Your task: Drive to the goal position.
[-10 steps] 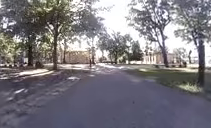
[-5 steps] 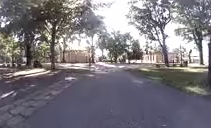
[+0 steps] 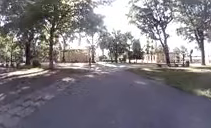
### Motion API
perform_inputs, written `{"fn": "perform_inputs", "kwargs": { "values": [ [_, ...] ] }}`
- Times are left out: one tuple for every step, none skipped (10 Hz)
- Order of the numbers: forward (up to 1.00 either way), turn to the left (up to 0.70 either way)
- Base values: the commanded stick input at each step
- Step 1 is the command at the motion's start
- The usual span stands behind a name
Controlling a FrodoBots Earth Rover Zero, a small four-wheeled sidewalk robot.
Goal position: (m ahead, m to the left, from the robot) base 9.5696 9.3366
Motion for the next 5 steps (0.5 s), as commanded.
{"fn": "perform_inputs", "kwargs": {
  "values": [
    [0.7, 0.0],
    [0.7, 0.0],
    [0.7, 0.0],
    [0.7, 0.0],
    [0.7, 0.0]
  ]
}}
